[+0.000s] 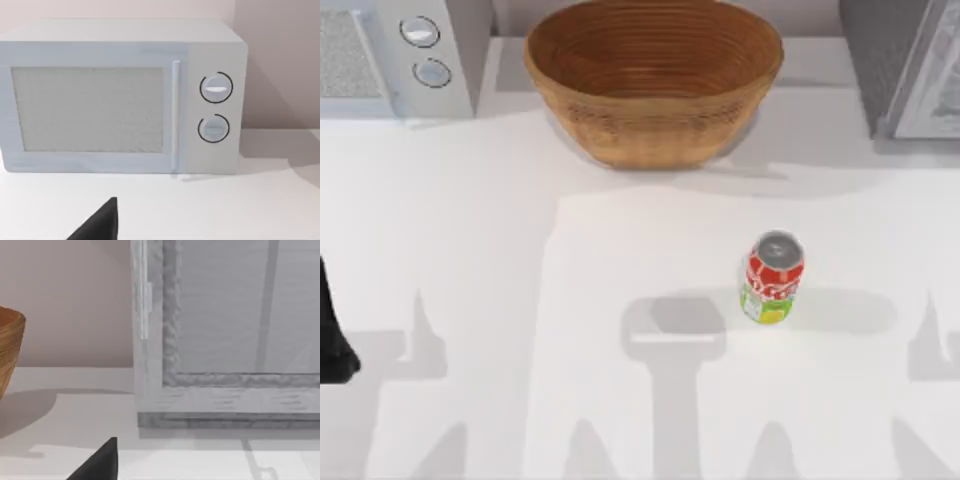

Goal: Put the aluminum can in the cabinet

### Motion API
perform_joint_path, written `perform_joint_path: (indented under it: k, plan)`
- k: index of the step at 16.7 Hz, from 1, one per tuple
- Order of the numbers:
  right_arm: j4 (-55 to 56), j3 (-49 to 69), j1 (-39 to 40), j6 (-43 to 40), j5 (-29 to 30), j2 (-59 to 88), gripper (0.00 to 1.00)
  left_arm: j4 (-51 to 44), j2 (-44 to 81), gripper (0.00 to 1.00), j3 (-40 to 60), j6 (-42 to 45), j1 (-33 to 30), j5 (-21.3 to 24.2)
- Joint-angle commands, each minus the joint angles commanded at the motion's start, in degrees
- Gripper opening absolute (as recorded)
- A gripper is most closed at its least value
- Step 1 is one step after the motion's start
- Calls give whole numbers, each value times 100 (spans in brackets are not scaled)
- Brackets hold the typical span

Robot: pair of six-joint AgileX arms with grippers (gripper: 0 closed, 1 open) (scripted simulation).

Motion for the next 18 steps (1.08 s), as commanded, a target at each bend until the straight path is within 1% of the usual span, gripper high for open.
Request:
perform_joint_path:
  k: [4, 9, 13, 18]
  plan:
    - [123, 90, -1, -26, 46, -17, 100, 0, 0, 100, 0, 0, 0, 0]
    - [996, 612, 207, -134, 356, 240, 100, 0, 0, 100, 0, 0, 0, 0]
    - [1871, 972, 623, -109, 740, 1015, 100, 0, 0, 100, 0, 0, 0, 0]
    - [3097, 1328, 1334, 38, 1408, 2576, 100, 0, 0, 100, 0, 0, 0, 0]
